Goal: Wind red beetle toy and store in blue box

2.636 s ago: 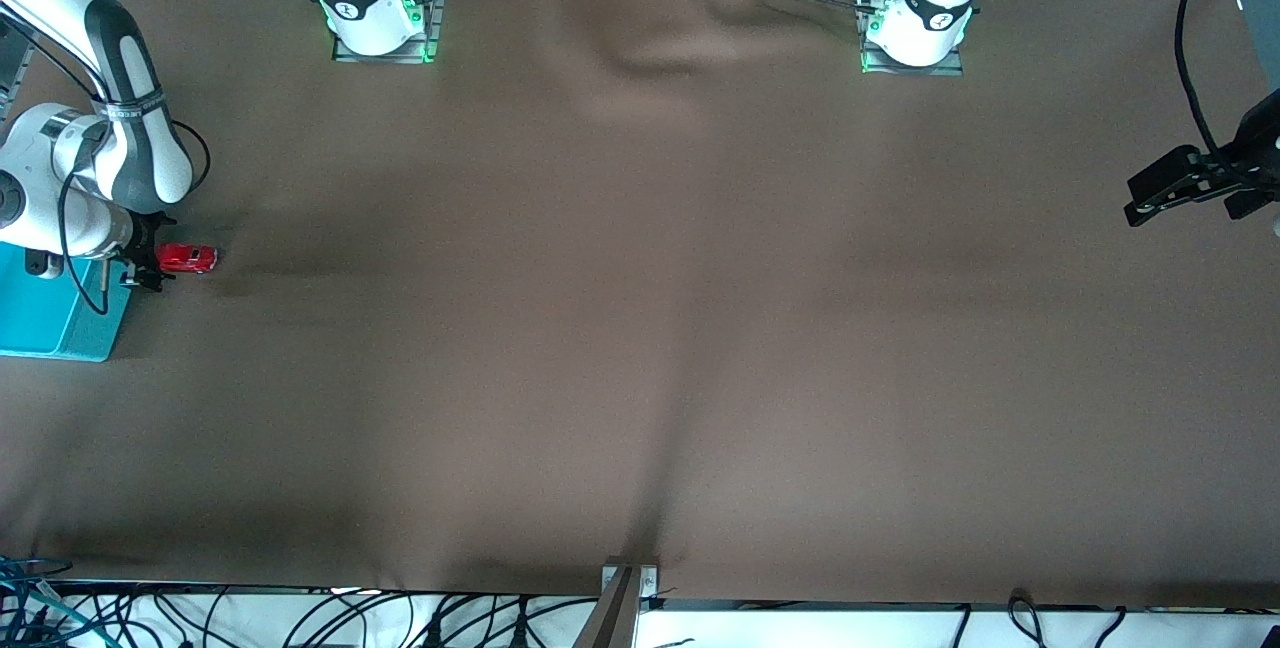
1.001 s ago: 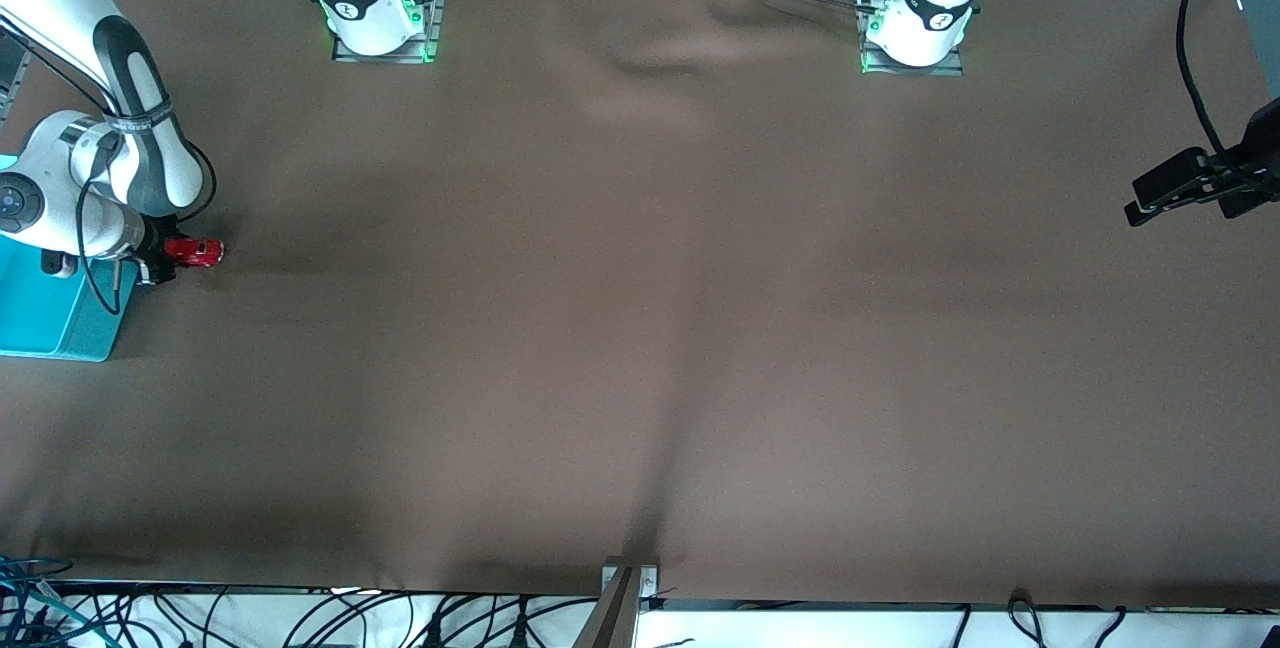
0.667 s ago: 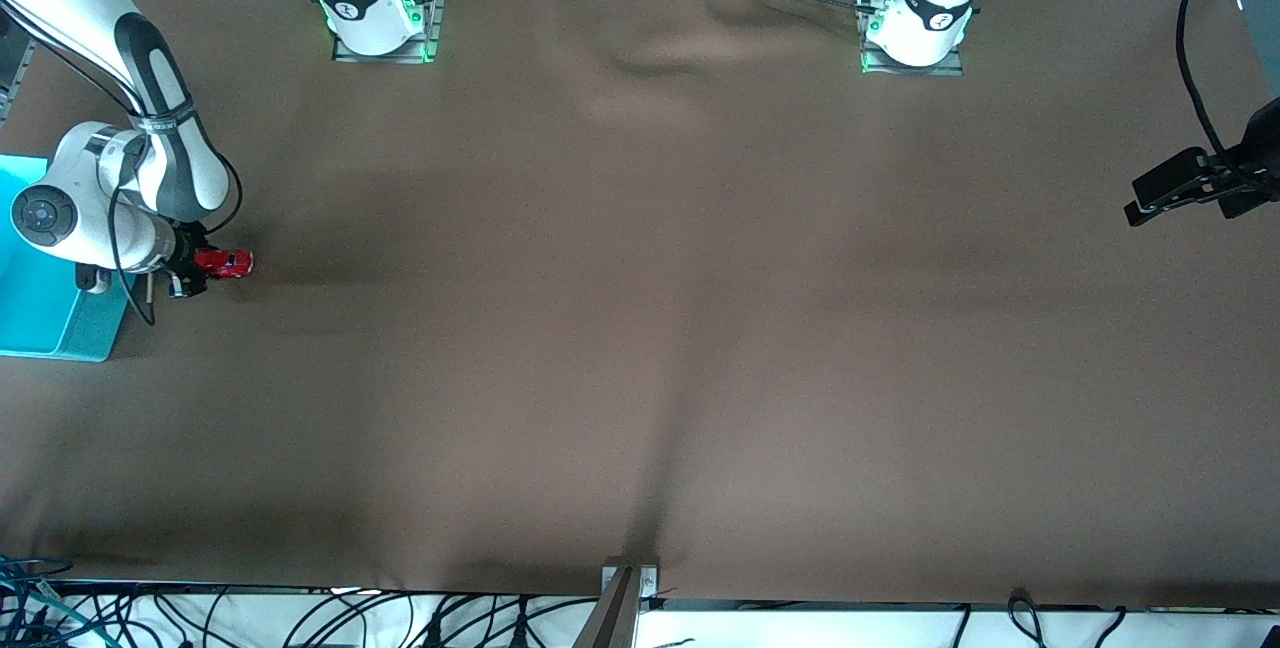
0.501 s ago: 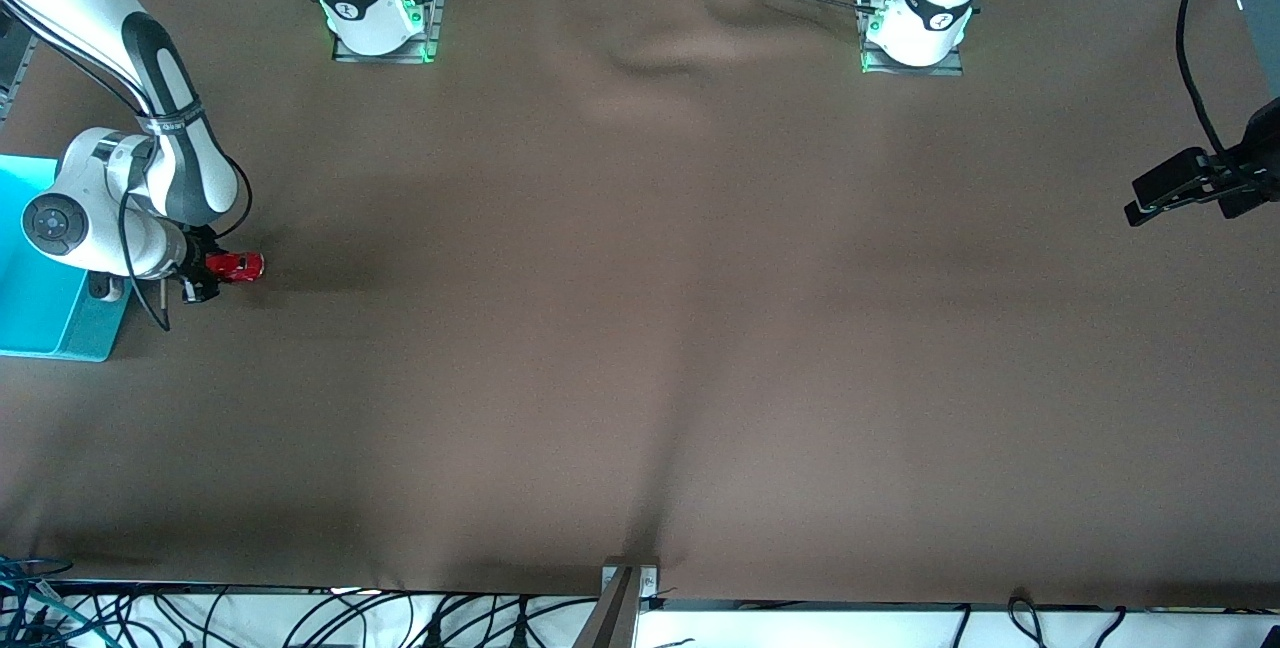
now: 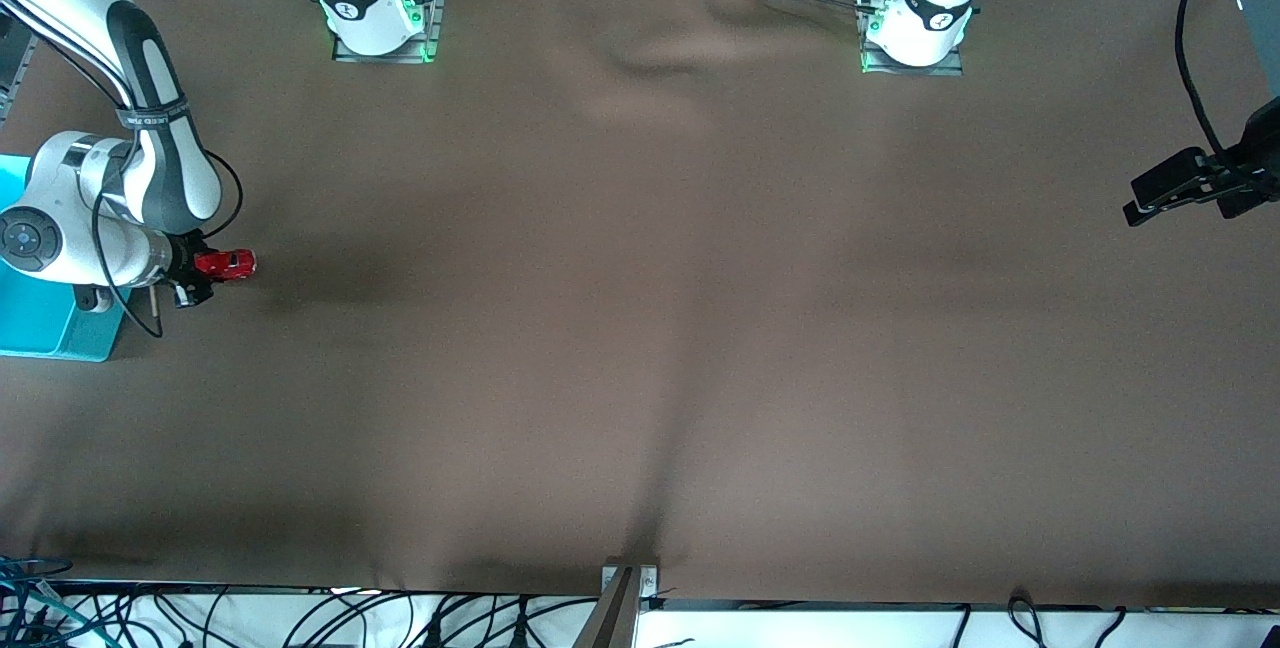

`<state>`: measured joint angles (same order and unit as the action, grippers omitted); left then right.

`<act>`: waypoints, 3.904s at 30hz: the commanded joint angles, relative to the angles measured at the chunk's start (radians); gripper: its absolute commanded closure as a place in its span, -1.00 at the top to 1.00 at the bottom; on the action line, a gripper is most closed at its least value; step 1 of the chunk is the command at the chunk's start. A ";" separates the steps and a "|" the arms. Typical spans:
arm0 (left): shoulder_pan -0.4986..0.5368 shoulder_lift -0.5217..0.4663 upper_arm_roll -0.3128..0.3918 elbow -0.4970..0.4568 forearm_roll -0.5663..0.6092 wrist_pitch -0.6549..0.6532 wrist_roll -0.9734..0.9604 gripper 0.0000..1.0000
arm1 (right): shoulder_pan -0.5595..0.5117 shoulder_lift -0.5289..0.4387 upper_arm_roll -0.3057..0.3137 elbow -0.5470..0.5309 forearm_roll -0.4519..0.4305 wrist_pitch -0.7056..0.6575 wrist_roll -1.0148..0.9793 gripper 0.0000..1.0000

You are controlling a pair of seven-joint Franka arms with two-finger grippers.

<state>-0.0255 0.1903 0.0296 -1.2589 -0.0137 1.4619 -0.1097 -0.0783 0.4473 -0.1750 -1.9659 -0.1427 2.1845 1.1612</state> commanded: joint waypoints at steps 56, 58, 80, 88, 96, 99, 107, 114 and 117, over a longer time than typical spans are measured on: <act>-0.001 -0.009 0.006 -0.007 -0.019 -0.006 0.009 1.00 | -0.107 -0.226 -0.207 0.065 -0.166 -0.077 -1.584 -1.00; -0.001 -0.009 0.006 -0.007 -0.020 -0.008 0.009 1.00 | -0.133 -0.225 -0.207 0.079 -0.097 -0.065 -1.614 -1.00; 0.001 -0.009 0.006 -0.007 -0.019 -0.008 0.009 1.00 | -0.219 -0.075 -0.222 0.156 -0.034 0.003 -1.654 -1.00; 0.001 -0.009 0.006 -0.007 -0.019 -0.006 0.010 1.00 | -0.267 0.008 -0.215 0.194 0.049 0.067 -1.657 -1.00; 0.001 -0.008 0.006 -0.007 -0.020 -0.006 0.010 1.00 | -0.323 0.120 -0.192 0.266 0.143 0.072 -1.703 -1.00; 0.001 -0.008 0.006 -0.007 -0.020 -0.006 0.010 1.00 | -0.347 0.152 -0.184 0.278 0.169 0.096 -1.719 -1.00; 0.001 -0.008 0.006 -0.007 -0.020 -0.006 0.010 1.00 | -0.382 0.214 -0.152 0.283 0.187 0.176 -1.720 -1.00; 0.001 -0.006 0.006 -0.007 -0.020 -0.006 0.010 1.00 | -0.397 0.237 -0.133 0.283 0.189 0.202 -1.720 -1.00; 0.001 -0.006 0.006 -0.007 -0.020 -0.006 0.010 1.00 | -0.399 0.241 -0.133 0.283 0.186 0.202 -1.721 -1.00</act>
<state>-0.0253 0.1912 0.0304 -1.2589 -0.0151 1.4618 -0.1098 -0.4528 0.6731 -0.3257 -1.7131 0.0213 2.3860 -0.5302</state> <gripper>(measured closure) 0.000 0.546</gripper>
